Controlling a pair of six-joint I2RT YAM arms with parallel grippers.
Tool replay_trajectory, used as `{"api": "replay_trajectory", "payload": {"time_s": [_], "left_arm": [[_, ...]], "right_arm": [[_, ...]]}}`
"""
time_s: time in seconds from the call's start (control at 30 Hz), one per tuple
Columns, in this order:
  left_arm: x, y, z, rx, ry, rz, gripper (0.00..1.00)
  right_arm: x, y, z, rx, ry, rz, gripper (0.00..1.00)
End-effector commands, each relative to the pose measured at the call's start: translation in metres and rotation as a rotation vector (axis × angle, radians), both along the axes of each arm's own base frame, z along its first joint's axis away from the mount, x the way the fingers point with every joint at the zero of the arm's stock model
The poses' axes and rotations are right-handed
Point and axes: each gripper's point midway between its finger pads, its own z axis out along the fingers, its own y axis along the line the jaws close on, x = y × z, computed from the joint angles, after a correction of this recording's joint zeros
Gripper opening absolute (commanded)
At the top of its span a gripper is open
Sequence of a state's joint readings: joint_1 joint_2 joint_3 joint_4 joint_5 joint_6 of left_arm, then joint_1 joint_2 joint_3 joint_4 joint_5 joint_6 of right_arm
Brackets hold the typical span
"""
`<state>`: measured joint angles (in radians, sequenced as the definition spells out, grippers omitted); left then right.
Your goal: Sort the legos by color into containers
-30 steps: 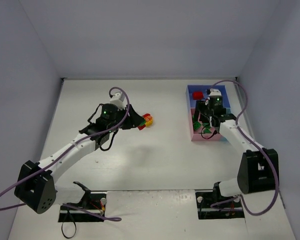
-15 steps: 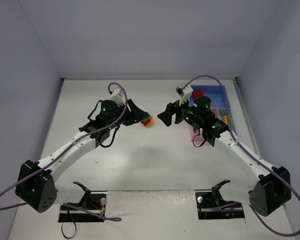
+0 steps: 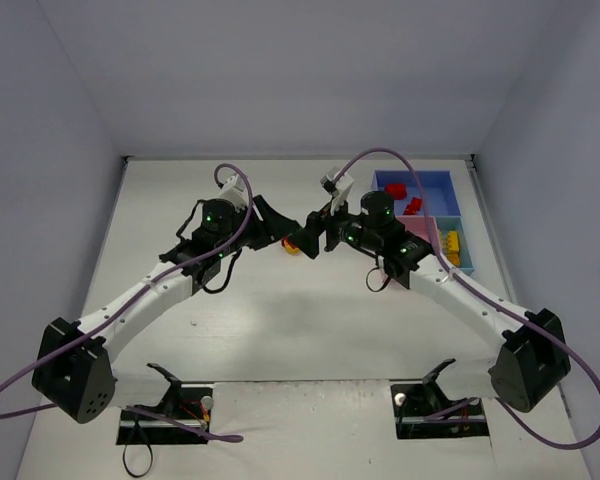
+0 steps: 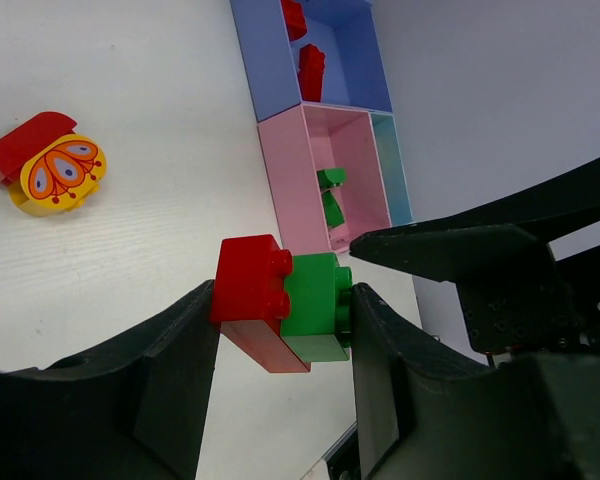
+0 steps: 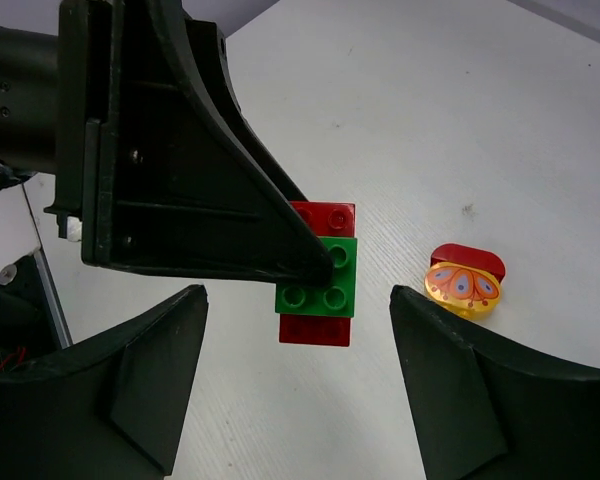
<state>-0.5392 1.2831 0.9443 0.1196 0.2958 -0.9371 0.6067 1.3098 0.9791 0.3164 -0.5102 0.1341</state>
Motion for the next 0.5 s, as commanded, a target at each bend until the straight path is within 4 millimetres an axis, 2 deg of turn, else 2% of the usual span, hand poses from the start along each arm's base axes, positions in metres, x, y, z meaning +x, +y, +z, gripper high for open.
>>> {"api": "replay_trajectory", "payload": {"time_s": [0.0,0.27,0.37,0.47], "left_arm": [[0.0074,-0.0067,0.0561,-0.107,-0.124,-0.002,0.15],[0.0053,-0.0054,0.0574,-0.108,-0.129,-0.003,0.15],[0.0047,-0.0057,0.0564,-0.109,-0.125,-0.005,0.15],[0.004,-0.0059,0.055,-0.11,-0.119,-0.008,0.15]], "right_arm": [[0.0086,0.0128,0.04,0.078,-0.115,0.008,0.7],[0.0141,0.0153,0.0328,0.065,-0.115,-0.009,0.59],[0.0157,0.0159,0.0343,0.069,-0.12,-0.015,0.53],[0.0163,0.0171,0.0346,0.068,-0.123,-0.013,0.5]]}}
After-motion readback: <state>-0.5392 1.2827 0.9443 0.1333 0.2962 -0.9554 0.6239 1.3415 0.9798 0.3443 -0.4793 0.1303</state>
